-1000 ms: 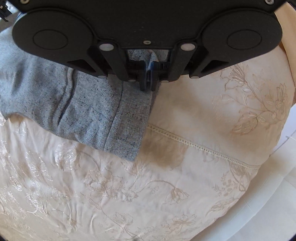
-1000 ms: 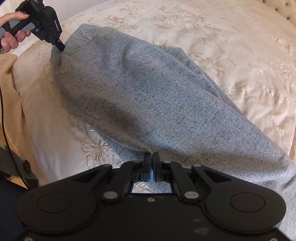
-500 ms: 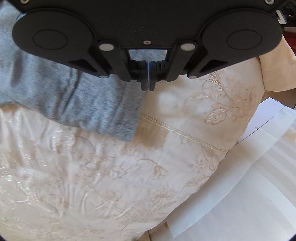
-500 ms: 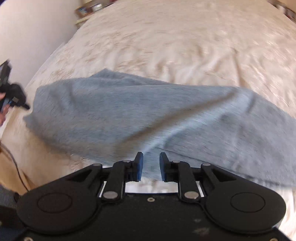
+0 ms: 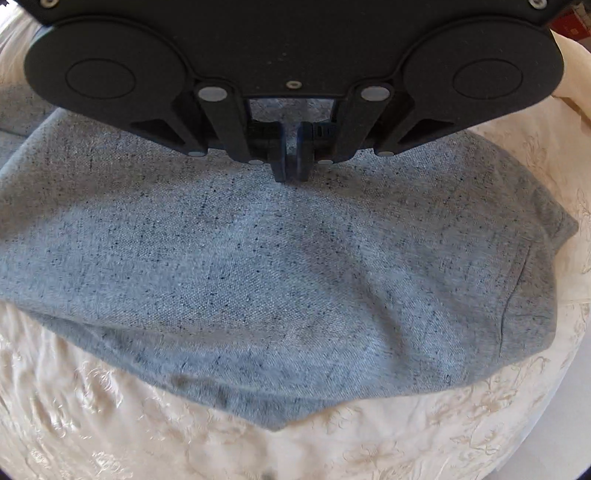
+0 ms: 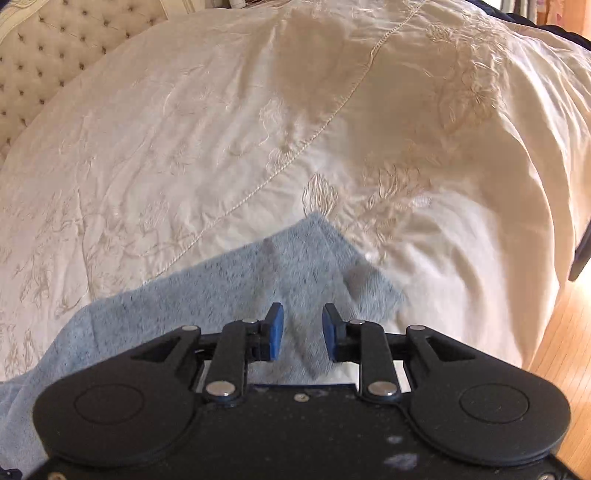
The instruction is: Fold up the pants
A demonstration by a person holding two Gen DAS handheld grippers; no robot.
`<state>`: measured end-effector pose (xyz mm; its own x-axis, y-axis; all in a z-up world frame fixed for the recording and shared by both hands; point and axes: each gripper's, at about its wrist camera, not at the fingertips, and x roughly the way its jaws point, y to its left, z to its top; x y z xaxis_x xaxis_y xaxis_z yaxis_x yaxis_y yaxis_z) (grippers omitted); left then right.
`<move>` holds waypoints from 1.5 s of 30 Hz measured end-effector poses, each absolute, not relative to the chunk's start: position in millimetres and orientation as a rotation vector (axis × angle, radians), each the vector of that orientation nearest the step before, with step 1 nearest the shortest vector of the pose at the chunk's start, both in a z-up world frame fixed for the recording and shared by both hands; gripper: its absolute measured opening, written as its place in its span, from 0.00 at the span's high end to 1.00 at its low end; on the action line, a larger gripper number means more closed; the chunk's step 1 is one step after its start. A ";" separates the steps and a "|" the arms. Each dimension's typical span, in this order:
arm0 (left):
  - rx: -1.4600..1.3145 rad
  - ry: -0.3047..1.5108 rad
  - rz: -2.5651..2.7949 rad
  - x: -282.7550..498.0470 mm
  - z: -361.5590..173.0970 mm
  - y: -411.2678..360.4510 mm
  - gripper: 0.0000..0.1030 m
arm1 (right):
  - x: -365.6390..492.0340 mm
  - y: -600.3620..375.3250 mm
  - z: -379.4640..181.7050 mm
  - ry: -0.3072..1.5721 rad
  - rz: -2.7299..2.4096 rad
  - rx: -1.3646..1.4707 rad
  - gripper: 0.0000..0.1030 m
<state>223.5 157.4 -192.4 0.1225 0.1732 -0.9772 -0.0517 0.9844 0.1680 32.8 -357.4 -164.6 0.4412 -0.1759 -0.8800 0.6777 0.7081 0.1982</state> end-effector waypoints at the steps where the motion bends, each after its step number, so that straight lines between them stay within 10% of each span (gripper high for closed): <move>1: 0.103 1.441 0.188 225.1 -197.1 155.0 0.90 | 39.0 -371.5 -167.1 0.994 -0.535 0.589 0.73; 20: -0.065 1.473 0.333 246.1 -203.0 184.0 0.94 | 101.1 -425.5 -225.0 1.253 -0.261 0.503 0.70; 23: -0.063 1.475 0.341 248.2 -200.0 175.2 0.94 | 111.9 -417.9 -222.9 1.276 -0.235 0.401 0.91; 32: -0.022 1.469 0.328 246.9 -198.5 162.7 0.94 | 135.9 -416.0 -220.0 1.205 -0.273 0.232 0.97; 45: -0.002 1.464 0.322 245.6 -197.6 153.6 0.94 | 43.0 -448.9 -178.2 1.193 -0.285 0.735 0.75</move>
